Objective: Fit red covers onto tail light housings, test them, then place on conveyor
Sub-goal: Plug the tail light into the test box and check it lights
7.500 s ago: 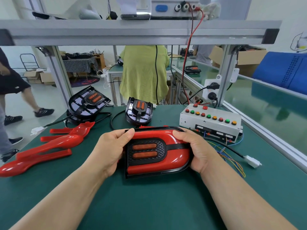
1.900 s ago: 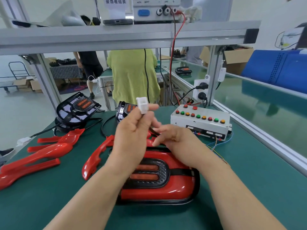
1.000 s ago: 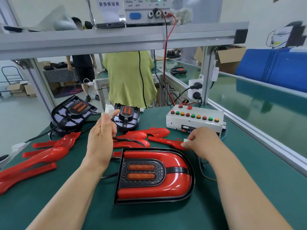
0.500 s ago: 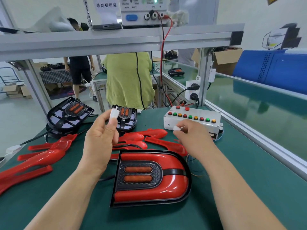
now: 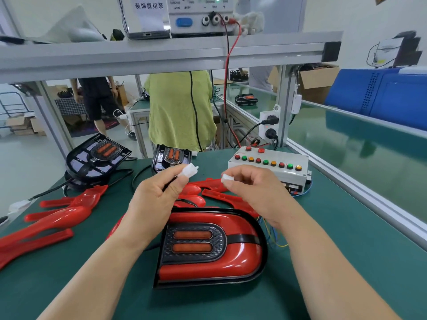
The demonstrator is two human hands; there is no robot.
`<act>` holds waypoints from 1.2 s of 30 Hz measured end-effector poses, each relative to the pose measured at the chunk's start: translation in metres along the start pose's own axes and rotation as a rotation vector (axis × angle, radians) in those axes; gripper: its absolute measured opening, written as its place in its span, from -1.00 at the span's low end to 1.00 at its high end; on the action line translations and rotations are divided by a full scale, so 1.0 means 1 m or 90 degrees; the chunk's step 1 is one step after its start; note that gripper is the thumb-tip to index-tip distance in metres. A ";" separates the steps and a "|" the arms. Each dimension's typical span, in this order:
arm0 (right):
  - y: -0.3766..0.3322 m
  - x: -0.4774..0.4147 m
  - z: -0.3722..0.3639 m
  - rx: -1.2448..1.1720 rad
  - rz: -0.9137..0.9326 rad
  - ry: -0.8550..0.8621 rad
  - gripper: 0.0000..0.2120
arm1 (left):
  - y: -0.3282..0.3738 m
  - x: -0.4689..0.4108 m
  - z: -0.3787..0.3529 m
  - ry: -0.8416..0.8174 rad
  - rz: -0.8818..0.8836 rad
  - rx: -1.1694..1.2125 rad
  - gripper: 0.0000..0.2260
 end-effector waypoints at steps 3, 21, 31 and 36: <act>-0.004 0.002 -0.008 -0.009 0.003 -0.049 -0.90 | -0.002 0.001 -0.006 -0.060 0.007 0.010 -0.70; -0.026 0.011 -0.010 -0.073 0.081 -0.087 -0.69 | 0.003 0.002 -0.007 -0.084 -0.002 -0.080 -0.65; -0.023 0.012 -0.016 -0.080 0.051 -0.112 -0.71 | 0.001 0.005 -0.010 -0.132 0.013 -0.153 -0.74; -0.023 0.011 -0.015 -0.022 0.064 -0.094 -0.69 | 0.004 0.006 -0.009 -0.128 -0.004 -0.214 -0.70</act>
Point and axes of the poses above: each hand's wrist, its own x-axis away from the middle knuckle, its own z-axis out of the back of the hand, y = z × x, the point moved 9 cm from there along -x, towards the middle knuckle, and after that the axes turned 4 degrees about -z, right-handed, at the moved point
